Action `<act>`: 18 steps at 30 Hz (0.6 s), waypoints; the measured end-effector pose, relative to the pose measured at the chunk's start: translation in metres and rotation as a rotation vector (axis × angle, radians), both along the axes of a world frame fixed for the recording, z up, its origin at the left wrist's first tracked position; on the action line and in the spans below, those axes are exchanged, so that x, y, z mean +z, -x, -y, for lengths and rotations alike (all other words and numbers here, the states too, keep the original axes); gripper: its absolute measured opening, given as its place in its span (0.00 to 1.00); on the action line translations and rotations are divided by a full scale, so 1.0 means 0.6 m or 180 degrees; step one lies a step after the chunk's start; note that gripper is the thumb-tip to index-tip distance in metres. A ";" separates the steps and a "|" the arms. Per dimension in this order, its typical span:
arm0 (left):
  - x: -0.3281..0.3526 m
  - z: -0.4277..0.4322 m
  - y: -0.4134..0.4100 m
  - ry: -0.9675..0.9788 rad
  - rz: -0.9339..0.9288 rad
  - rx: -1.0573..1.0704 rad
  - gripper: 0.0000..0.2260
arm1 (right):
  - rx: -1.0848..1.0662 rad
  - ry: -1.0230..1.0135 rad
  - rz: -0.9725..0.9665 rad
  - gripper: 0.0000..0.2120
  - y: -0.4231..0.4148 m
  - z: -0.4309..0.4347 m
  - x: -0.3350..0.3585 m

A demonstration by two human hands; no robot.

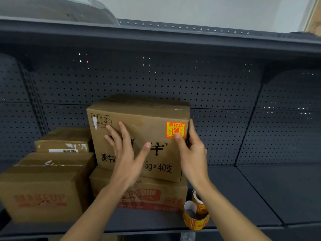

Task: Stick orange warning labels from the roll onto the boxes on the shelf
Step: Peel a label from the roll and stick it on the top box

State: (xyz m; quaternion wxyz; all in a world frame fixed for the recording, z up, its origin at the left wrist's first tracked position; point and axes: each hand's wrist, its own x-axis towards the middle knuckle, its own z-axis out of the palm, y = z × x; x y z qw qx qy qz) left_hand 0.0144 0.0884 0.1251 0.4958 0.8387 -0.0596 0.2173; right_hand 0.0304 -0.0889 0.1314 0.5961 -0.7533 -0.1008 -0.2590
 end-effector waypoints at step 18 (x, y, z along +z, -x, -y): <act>-0.030 -0.028 0.005 -0.0203 0.0326 0.0034 0.50 | -0.0308 0.0489 0.0366 0.29 0.056 -0.022 0.009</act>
